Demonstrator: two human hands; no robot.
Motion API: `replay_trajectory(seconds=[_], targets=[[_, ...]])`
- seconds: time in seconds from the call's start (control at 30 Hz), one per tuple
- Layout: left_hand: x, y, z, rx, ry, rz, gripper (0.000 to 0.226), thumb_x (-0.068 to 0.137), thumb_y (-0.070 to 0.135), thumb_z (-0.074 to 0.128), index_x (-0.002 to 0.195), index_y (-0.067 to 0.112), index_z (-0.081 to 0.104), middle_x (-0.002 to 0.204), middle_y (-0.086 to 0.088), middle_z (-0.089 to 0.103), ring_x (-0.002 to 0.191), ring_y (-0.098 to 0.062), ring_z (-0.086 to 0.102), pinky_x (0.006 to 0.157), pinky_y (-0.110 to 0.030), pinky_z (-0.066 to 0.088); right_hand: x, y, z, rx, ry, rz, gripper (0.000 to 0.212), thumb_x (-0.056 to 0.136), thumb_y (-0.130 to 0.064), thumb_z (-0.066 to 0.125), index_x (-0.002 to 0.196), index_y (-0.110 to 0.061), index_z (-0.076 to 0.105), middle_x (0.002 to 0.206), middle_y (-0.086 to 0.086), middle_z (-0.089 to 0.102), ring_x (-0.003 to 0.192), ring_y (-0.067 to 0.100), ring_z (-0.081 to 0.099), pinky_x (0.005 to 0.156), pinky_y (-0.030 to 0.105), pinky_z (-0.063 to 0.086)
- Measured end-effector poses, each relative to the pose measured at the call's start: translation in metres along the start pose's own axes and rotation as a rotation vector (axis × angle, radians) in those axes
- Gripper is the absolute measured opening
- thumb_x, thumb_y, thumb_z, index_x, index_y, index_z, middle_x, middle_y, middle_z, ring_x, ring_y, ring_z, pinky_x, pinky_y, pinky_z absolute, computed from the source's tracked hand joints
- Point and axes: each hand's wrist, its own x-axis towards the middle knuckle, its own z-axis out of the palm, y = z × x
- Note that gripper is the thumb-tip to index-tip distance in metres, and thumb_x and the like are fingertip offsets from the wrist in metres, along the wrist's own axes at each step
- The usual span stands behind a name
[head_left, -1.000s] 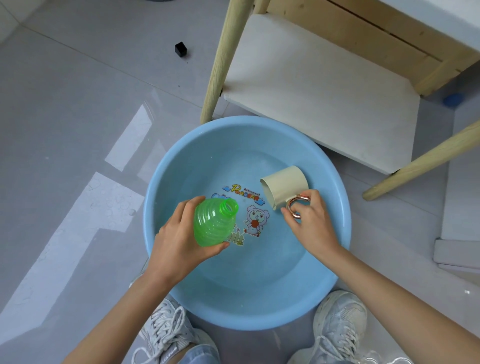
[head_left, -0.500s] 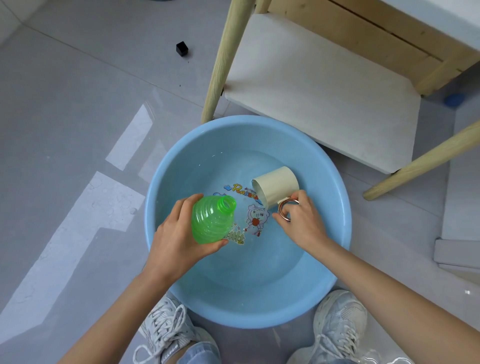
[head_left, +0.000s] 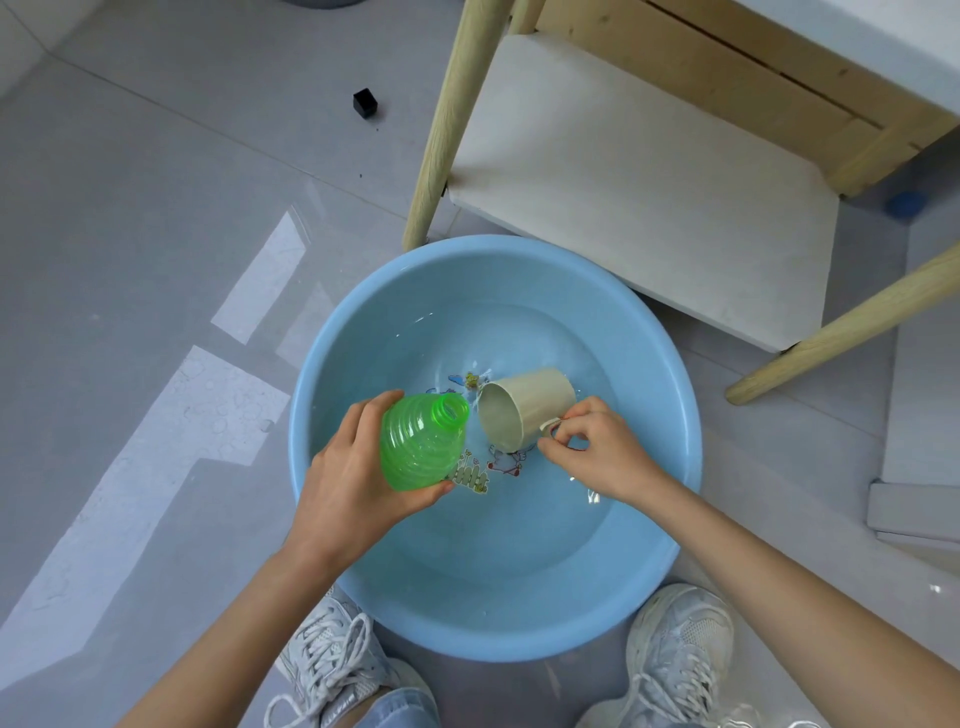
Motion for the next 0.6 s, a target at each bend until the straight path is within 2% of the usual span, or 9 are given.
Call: replay_trajectory(seconds=[0.1, 0.2, 0.27, 0.33, 0.4, 0.47, 0.5, 0.53, 0.6], targets=[[0.000, -0.001, 0.000, -0.001, 0.000, -0.004, 0.091, 0.055, 0.047, 0.087, 0.132, 0.025, 0.043, 0.125, 0.010, 0.051, 0.108, -0.017, 0.055, 0.078, -0.030, 0.041, -0.007, -0.001, -0.010, 0.085, -0.021, 0.038, 0.027, 0.085, -0.019, 0.069, 0.068, 0.001, 0.071, 0.083, 0.009, 0.060, 0.096, 0.016, 0.053, 0.073, 0.012, 0.037], [0.000, -0.001, -0.001, -0.001, 0.005, -0.004, 0.092, 0.055, 0.047, 0.087, 0.132, 0.025, 0.043, 0.126, 0.010, 0.050, 0.108, -0.016, 0.055, 0.079, -0.030, 0.042, -0.019, 0.001, -0.018, 0.099, -0.020, 0.045, 0.025, 0.085, -0.018, 0.070, 0.068, 0.001, 0.071, 0.078, -0.001, 0.057, 0.096, 0.015, 0.053, 0.070, 0.006, 0.035], [-0.001, -0.001, 0.000, -0.005, 0.008, -0.003, 0.092, 0.055, 0.047, 0.087, 0.132, 0.025, 0.043, 0.126, 0.011, 0.050, 0.109, -0.015, 0.054, 0.080, -0.030, 0.042, -0.027, 0.003, -0.021, 0.068, 0.019, 0.027, 0.023, 0.084, -0.017, 0.071, 0.070, 0.001, 0.072, 0.084, -0.006, 0.052, 0.091, 0.012, 0.053, 0.072, 0.000, 0.033], [-0.001, -0.001, 0.000, -0.004, 0.005, -0.002, 0.092, 0.055, 0.048, 0.086, 0.132, 0.026, 0.042, 0.127, 0.011, 0.050, 0.110, -0.015, 0.053, 0.080, -0.030, 0.042, -0.034, 0.006, -0.023, 0.020, 0.071, -0.012, 0.021, 0.083, -0.016, 0.072, 0.068, -0.001, 0.071, 0.094, -0.001, 0.050, 0.085, 0.006, 0.055, 0.075, -0.003, 0.033], [0.000, 0.000, 0.001, -0.006, -0.004, -0.010, 0.094, 0.053, 0.052, 0.086, 0.132, 0.026, 0.042, 0.127, 0.011, 0.050, 0.112, -0.015, 0.053, 0.082, -0.032, 0.043, -0.042, 0.011, -0.024, -0.038, 0.132, -0.083, 0.022, 0.082, -0.013, 0.073, 0.063, -0.003, 0.067, 0.099, 0.005, 0.049, 0.085, 0.006, 0.058, 0.082, 0.003, 0.041], [0.000, 0.000, 0.003, -0.008, -0.001, -0.011, 0.096, 0.050, 0.061, 0.081, 0.132, 0.029, 0.040, 0.127, 0.012, 0.049, 0.111, -0.015, 0.054, 0.084, -0.035, 0.045, -0.047, 0.014, -0.024, -0.109, 0.215, -0.162, 0.023, 0.079, -0.011, 0.075, 0.060, -0.007, 0.063, 0.098, 0.005, 0.048, 0.089, 0.016, 0.060, 0.086, 0.023, 0.049], [0.000, 0.000, 0.004, -0.006, 0.004, -0.007, 0.094, 0.051, 0.063, 0.076, 0.131, 0.030, 0.040, 0.127, 0.012, 0.050, 0.111, -0.015, 0.054, 0.083, -0.036, 0.047, -0.049, 0.015, -0.025, -0.128, 0.252, -0.185, 0.022, 0.078, -0.010, 0.076, 0.059, -0.009, 0.063, 0.097, 0.005, 0.048, 0.090, 0.019, 0.060, 0.086, 0.028, 0.050], [0.000, 0.001, 0.004, -0.004, 0.008, -0.006, 0.092, 0.051, 0.063, 0.074, 0.130, 0.030, 0.040, 0.126, 0.012, 0.050, 0.110, -0.016, 0.055, 0.083, -0.036, 0.048, -0.051, 0.015, -0.026, -0.127, 0.282, -0.197, 0.021, 0.077, -0.010, 0.076, 0.060, -0.009, 0.064, 0.097, 0.004, 0.048, 0.089, 0.018, 0.060, 0.085, 0.028, 0.049], [0.000, 0.001, 0.004, -0.004, 0.004, -0.007, 0.094, 0.051, 0.060, 0.080, 0.131, 0.028, 0.041, 0.126, 0.011, 0.050, 0.110, -0.018, 0.055, 0.083, -0.037, 0.048, -0.053, 0.014, -0.030, -0.061, 0.331, -0.178, 0.019, 0.077, -0.010, 0.077, 0.061, -0.011, 0.067, 0.097, 0.004, 0.050, 0.085, 0.006, 0.060, 0.083, 0.016, 0.047]])
